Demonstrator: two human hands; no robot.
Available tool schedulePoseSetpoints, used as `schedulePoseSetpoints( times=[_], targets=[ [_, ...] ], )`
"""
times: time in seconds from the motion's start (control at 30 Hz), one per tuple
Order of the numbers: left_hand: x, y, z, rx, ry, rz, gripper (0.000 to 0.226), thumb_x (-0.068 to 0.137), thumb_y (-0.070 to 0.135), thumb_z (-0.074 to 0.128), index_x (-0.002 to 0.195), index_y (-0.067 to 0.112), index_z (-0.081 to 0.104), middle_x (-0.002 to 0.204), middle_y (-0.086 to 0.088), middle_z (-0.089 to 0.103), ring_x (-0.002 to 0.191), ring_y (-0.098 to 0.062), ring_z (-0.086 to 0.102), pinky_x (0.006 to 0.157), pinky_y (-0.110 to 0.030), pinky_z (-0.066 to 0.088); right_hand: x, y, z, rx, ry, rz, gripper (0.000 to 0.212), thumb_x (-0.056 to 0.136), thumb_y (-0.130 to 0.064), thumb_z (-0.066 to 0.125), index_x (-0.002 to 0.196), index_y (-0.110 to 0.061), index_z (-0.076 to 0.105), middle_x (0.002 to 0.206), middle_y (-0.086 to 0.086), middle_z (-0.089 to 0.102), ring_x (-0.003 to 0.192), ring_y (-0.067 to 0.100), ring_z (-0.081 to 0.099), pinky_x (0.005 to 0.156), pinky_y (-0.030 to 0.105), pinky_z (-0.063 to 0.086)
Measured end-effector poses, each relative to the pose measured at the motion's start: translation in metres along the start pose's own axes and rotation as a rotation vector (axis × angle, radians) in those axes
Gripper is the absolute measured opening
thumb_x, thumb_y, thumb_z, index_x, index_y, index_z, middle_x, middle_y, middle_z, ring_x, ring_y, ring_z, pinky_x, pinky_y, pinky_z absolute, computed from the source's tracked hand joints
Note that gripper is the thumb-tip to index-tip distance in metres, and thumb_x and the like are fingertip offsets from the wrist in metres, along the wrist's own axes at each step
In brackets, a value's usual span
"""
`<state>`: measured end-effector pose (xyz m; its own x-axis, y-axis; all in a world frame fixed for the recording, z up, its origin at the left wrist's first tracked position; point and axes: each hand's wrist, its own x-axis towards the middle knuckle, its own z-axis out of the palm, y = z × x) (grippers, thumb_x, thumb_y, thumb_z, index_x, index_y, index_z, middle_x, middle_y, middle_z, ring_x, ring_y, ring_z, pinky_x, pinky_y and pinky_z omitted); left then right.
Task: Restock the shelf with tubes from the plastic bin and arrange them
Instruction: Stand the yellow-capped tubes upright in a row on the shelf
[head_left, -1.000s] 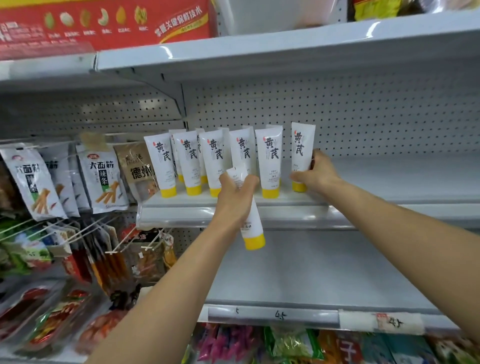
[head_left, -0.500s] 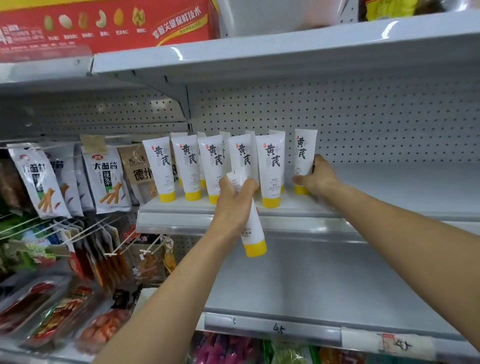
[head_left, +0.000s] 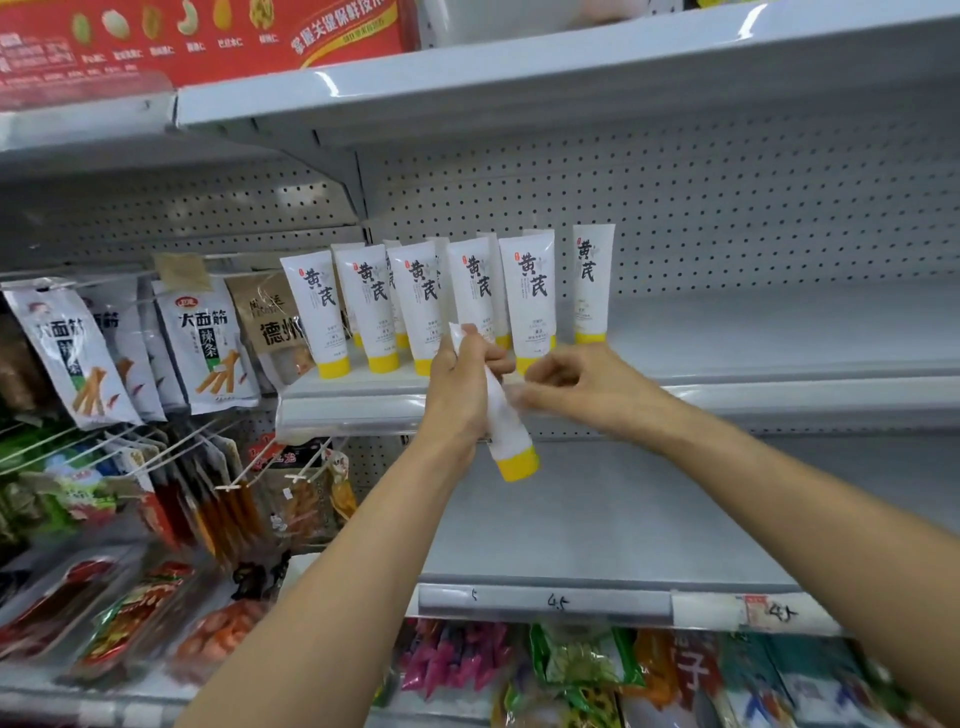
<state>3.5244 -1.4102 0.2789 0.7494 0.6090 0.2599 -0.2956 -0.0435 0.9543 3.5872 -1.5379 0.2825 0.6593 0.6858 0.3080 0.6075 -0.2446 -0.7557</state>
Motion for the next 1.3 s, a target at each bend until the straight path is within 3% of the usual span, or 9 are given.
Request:
schedulePoseSetpoints(
  times=[0.03,0.1,0.23,0.33,0.5,0.73,0.8,0.9,1.3],
  targets=[
    [-0.001,0.000,0.000,0.008,-0.003,0.004,0.018,0.096,0.022,0.038,0.085,0.019,0.053,0.095,-0.006,0.070,0.095,-0.025,0.063,0.090,-0.042,0.050,-0.005,-0.001,0.005,-0.006,-0.135,0.041,0.053,0.069,-0.042,0.077,0.094,0.003,0.064,0.078,0.012,0.062,0.069,0.014,0.050,0.069,0.033,0.045],
    [-0.005,0.001,0.001,-0.022,-0.023,0.000,0.017,0.093,0.019,0.037,0.099,0.020,0.053,0.111,-0.015,0.068,0.104,-0.026,0.065,0.095,-0.046,0.050,-0.012,-0.002,0.015,0.013,-0.250,0.052,0.042,0.069,-0.033,0.078,0.100,-0.007,0.067,0.089,0.012,0.069,0.076,0.015,0.057,0.079,0.038,0.051],
    [-0.012,0.008,0.003,-0.078,-0.086,0.004,0.029,0.090,0.020,0.044,0.118,0.016,0.050,0.110,-0.011,0.069,0.097,-0.019,0.067,0.089,-0.041,0.053,-0.017,-0.004,0.023,0.078,-0.159,0.018,0.016,0.076,-0.008,0.072,0.086,-0.019,0.065,0.078,0.002,0.062,0.068,0.010,0.055,0.065,0.025,0.046],
    [-0.018,0.014,0.001,0.019,-0.152,-0.002,0.018,0.088,0.021,0.053,0.104,0.017,0.059,0.115,-0.015,0.067,0.096,-0.019,0.065,0.088,-0.040,0.053,-0.018,-0.001,0.021,0.068,-0.078,0.046,0.021,0.074,-0.007,0.074,0.092,-0.011,0.064,0.081,0.005,0.064,0.069,0.012,0.056,0.066,0.029,0.046],
    [-0.020,0.009,-0.007,0.262,-0.211,0.094,0.032,0.091,0.017,0.059,0.123,0.015,0.061,0.115,-0.002,0.066,0.106,-0.016,0.062,0.091,-0.032,0.050,-0.008,0.002,-0.005,0.061,0.115,0.052,0.038,0.068,-0.016,0.081,0.102,-0.015,0.064,0.097,0.007,0.072,0.089,0.023,0.069,0.080,0.041,0.056],
    [-0.012,0.000,-0.015,0.651,-0.140,0.256,0.022,0.085,0.026,0.060,0.105,0.027,0.068,0.083,0.012,0.065,0.079,-0.016,0.065,0.078,-0.034,0.055,0.022,0.004,-0.043,0.126,0.356,0.099,0.042,0.073,-0.012,0.080,0.109,-0.012,0.059,0.101,0.004,0.069,0.089,0.018,0.067,0.071,0.026,0.054],
    [-0.012,-0.002,-0.017,0.788,-0.130,0.279,0.019,0.086,0.030,0.058,0.102,0.033,0.066,0.080,0.015,0.063,0.080,-0.014,0.063,0.080,-0.035,0.053,0.031,0.011,-0.046,0.103,0.354,0.119,0.044,0.073,-0.011,0.079,0.112,-0.012,0.058,0.103,0.004,0.067,0.090,0.018,0.066,0.068,0.022,0.050],
    [-0.012,-0.004,-0.020,0.913,-0.124,0.293,0.017,0.088,0.033,0.056,0.102,0.034,0.065,0.083,0.016,0.061,0.085,-0.013,0.061,0.081,-0.034,0.052,0.042,0.022,-0.044,0.053,0.337,0.154,0.051,0.072,-0.014,0.081,0.116,-0.013,0.057,0.107,0.002,0.066,0.096,0.018,0.065,0.081,0.031,0.053],
    [-0.004,-0.010,-0.034,1.025,-0.140,0.292,0.019,0.090,0.036,0.054,0.106,0.033,0.065,0.093,0.014,0.067,0.094,-0.015,0.061,0.083,-0.036,0.052,0.059,0.037,-0.037,-0.027,0.322,0.224,0.048,0.074,-0.016,0.079,0.115,-0.015,0.052,0.111,0.004,0.063,0.102,0.023,0.062,0.092,0.039,0.051]
  ],
)
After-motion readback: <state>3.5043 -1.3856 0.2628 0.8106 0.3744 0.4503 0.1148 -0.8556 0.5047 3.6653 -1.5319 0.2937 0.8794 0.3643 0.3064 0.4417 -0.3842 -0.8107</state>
